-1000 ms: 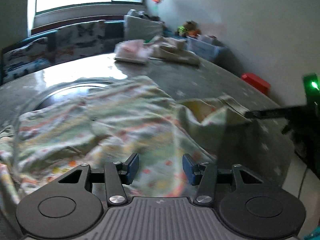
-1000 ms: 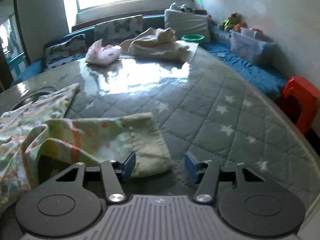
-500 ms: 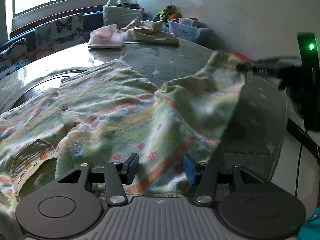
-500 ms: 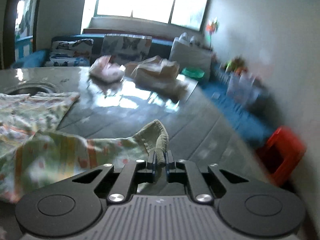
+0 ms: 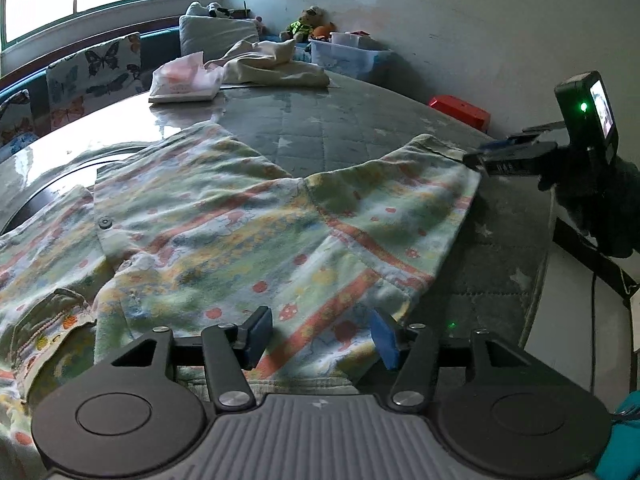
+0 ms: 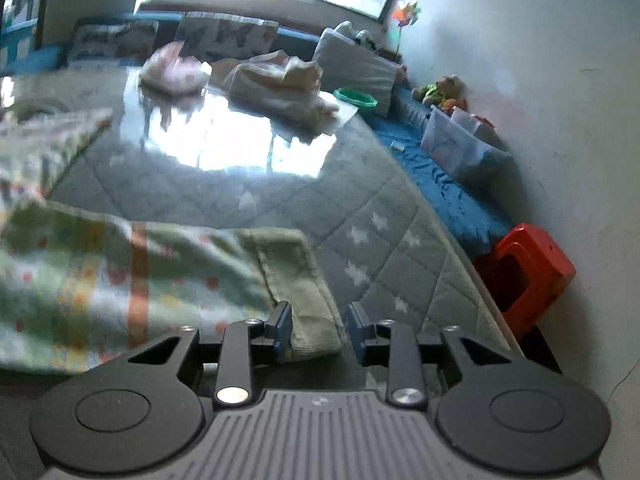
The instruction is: Fold clothes
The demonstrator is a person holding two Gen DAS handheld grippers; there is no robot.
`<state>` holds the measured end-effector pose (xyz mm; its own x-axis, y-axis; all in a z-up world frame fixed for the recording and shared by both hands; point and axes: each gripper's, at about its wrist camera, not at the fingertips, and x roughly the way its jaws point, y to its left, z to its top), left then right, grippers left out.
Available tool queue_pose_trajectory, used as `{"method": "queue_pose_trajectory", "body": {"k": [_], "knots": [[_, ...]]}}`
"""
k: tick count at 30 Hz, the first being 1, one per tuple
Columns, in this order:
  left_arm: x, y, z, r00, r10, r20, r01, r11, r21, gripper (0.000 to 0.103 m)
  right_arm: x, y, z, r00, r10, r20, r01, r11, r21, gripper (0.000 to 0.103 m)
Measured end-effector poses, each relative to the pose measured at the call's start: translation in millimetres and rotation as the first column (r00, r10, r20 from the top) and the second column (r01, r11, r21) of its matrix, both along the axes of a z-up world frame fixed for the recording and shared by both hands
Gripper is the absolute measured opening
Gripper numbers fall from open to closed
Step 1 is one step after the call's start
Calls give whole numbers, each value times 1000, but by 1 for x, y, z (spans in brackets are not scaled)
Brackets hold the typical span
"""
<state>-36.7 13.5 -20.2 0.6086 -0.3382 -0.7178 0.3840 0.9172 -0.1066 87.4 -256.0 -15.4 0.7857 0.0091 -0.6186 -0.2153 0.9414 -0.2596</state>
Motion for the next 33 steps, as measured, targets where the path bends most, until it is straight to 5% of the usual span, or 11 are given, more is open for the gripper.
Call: {"method": "queue_pose_trajectory", "body": {"k": [7,14,18,24,27,30,33], "knots": [[-7,9,9,998,52,23,-52,998,-37,59,8,28,-1,993,111,-33,-104,982,159,45],[-20,71,32,959,272,82,-269,962,-39,60,26,48,-25,985,151,-86,-127,963,238,51],[-22,129,41,877,466,121,-467,884,-20,63,24,40,-25,988,127,-83,-103,963,249,55],[-8,221,45,670,722,170,-737,676,33,63,20,30,-24,992,94,-83,-69,963,260,59],[9,258,37,605,780,161,-795,602,70,63,18,28,-24,993,83,-83,-59,963,262,60],[29,281,22,573,809,133,-820,562,110,63,16,28,-24,994,77,-81,-53,964,260,61],[42,293,11,572,815,96,-819,561,116,63,16,29,-24,994,70,-83,-47,965,257,62]]}}
